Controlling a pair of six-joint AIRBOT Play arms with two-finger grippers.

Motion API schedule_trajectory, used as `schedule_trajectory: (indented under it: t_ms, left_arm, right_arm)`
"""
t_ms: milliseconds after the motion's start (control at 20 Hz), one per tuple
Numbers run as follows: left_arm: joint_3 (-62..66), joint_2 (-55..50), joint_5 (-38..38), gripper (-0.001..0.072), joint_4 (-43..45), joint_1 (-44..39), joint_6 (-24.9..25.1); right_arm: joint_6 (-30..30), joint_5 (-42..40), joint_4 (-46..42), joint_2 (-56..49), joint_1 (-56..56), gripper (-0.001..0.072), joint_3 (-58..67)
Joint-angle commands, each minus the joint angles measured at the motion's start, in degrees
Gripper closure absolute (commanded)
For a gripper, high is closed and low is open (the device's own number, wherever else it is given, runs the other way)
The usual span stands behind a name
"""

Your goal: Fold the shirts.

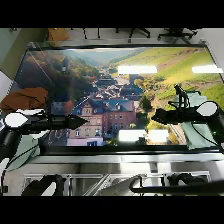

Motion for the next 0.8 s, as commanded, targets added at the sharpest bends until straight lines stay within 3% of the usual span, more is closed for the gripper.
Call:
schedule_trajectory:
  t_ms: [0,200,300,450,700,750]
  left_arm:
    - [3.10,0.04,-0.15,0.0694,7.61,2.27,-0.46]
    - [13.07,0.02,-0.28,0.0678,27.63,7.76,-6.91]
    - [16.48,-0.04,2.38,-0.0005,34.25,11.37,-9.29]
    - [20.57,-3.34,4.61,0.0007,39.63,17.25,-10.08]
    - [25.79,-11.82,-0.81,0.0013,38.93,20.98,-10.12]
    - [26.32,-12.61,-1.75,0.0281,36.52,20.63,-10.29]
  right_arm:
    - [0.02,0.00,0.02,0.04,0.07,0.0691,-0.04]
    - [0.02,0.02,0.02,0.04,0.07,0.0691,-0.04]
    - [0.02,0.02,0.00,0.04,0.07,0.0691,-0.04]
    - [0.02,0.02,0.00,0.04,0.07,0.0691,-0.04]
    - [0.02,0.02,0.00,0.04,0.07,0.0691,-0.04]
    - [0.02,0.02,0.02,0.04,0.07,0.0691,-0.04]
